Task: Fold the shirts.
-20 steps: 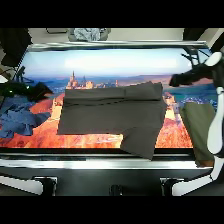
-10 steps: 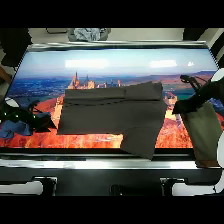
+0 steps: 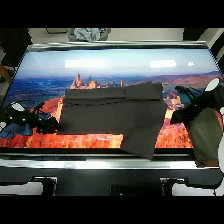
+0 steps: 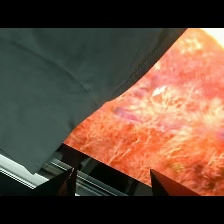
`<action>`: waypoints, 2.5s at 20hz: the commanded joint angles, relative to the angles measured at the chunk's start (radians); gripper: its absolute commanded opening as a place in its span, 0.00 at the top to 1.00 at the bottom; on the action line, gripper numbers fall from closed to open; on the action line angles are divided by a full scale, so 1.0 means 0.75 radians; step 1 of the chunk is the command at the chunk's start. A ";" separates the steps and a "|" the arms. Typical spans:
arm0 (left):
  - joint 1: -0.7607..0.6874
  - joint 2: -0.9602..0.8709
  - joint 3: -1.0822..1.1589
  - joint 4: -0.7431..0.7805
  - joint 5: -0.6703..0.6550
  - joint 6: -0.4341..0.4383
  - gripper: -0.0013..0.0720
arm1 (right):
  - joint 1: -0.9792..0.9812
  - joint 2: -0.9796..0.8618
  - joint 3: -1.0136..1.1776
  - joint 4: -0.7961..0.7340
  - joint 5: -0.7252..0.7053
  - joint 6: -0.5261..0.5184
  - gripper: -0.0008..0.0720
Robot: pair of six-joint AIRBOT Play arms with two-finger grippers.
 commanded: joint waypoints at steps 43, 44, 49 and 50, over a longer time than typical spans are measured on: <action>-0.080 0.936 1.193 0.123 0.058 -0.186 0.94 | -0.005 1.007 0.719 -0.188 -0.426 -0.054 0.93; -0.080 0.889 1.110 0.133 0.038 -0.184 0.94 | -0.005 0.905 0.719 -0.188 -0.295 -0.065 0.93; -0.087 0.530 0.602 0.134 0.108 -0.082 0.94 | 0.033 0.254 0.584 -0.042 -0.035 -0.007 0.93; -0.092 0.423 0.539 0.134 0.174 -0.042 0.94 | 0.072 0.131 0.553 -0.035 -0.097 0.016 0.93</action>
